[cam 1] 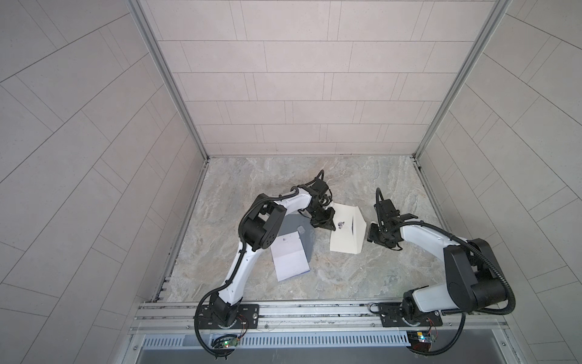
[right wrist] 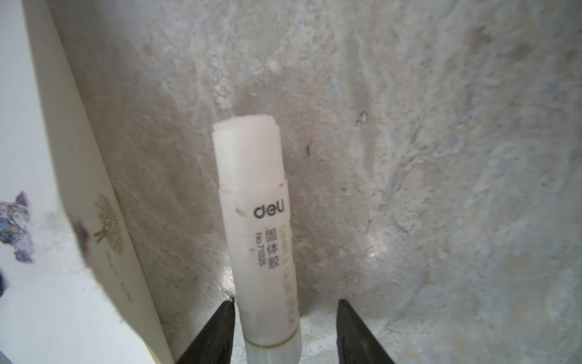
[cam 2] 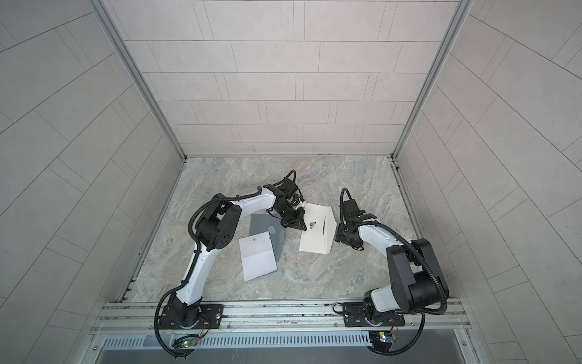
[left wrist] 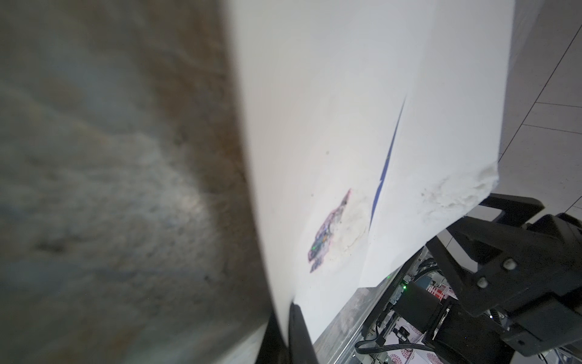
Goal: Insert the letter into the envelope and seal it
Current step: 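Lift the white glue stick away and stand it upright with the right gripper, then release the glue stick and move the right gripper back to the envelope flap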
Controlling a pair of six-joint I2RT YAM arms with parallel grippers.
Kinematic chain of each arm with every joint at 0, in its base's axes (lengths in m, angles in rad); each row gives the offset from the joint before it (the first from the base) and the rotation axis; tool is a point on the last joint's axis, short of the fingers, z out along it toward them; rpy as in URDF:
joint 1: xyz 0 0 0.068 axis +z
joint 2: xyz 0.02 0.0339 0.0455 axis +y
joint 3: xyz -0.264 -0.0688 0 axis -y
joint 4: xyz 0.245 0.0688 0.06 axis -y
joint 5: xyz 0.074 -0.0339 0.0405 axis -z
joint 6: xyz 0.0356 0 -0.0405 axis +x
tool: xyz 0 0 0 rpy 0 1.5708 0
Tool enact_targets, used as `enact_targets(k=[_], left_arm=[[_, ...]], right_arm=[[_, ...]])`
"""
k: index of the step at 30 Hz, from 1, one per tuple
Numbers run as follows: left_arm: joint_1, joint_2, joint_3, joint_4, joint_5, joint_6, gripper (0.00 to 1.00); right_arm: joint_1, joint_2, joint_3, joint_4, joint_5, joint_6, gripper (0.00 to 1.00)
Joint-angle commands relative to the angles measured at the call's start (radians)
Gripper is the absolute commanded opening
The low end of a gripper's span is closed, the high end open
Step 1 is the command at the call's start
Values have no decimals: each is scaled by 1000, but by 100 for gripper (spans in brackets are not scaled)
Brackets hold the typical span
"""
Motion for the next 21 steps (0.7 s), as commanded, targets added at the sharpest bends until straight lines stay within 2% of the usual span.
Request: enact_targets(k=[1, 5, 8, 13, 21], left_arm=[[6, 23, -35, -62, -75, -4, 0], [6, 24, -35, -62, -72, -3, 0], [7, 25, -34, -62, -70, -4, 0], [7, 25, -35, -64, -73, -3, 0], [7, 24, -33, -63, -76, -3, 0]], right_arm=[[-1, 4, 58, -79, 5, -43, 53], [-4, 30, 141, -119, -22, -102, 42], [-6, 76, 204, -136, -61, -128, 38], [-8, 157, 294, -149, -71, -144, 21], [-4, 218, 338, -121, -142, -141, 16]])
